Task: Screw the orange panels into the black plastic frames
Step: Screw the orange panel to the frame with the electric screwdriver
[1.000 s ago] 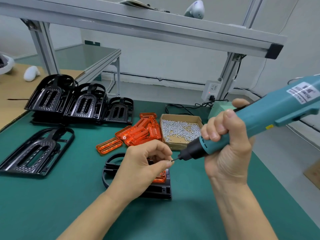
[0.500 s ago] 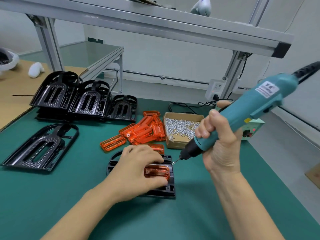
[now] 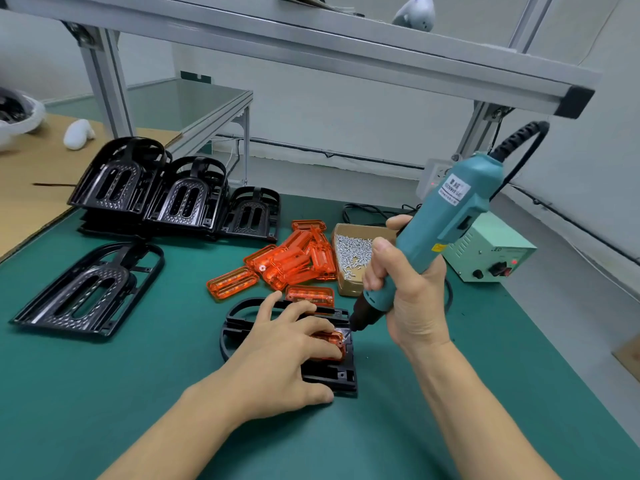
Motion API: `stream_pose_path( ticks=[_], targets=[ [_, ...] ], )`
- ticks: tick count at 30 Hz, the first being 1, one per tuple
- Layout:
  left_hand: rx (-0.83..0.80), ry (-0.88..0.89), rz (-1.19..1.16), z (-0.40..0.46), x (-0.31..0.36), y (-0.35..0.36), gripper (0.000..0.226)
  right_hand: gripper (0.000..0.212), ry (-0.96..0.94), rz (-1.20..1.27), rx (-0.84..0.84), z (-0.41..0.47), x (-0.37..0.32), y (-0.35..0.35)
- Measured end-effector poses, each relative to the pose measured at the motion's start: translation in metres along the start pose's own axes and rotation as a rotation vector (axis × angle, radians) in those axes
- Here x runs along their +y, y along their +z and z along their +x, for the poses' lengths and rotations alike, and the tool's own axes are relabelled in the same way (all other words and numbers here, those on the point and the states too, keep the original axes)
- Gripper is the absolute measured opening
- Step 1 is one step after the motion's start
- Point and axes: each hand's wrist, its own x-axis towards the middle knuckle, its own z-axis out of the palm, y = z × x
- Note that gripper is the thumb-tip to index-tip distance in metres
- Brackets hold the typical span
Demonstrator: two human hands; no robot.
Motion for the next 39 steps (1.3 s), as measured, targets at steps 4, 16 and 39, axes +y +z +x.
stream_pose_path(
  ticks=[4, 16, 39],
  targets=[
    [-0.005, -0.005, -0.002, 0.0005, -0.0004, 0.0008, 0.055, 0.021, -0.016, -0.033, -0.019, 0.0005, 0.0028, 0.0015],
    [-0.02, -0.012, -0.011, 0.0024, -0.0008, 0.0012, 0.054, 0.021, 0.004, -0.069, -0.18, 0.0001, 0.0076, 0.0042],
    [-0.01, -0.03, -0.097, 0.0024, -0.0028, 0.003, 0.052, 0.025, 0.017, -0.04, -0.261, 0.002, 0.0041, 0.0082]
  ],
)
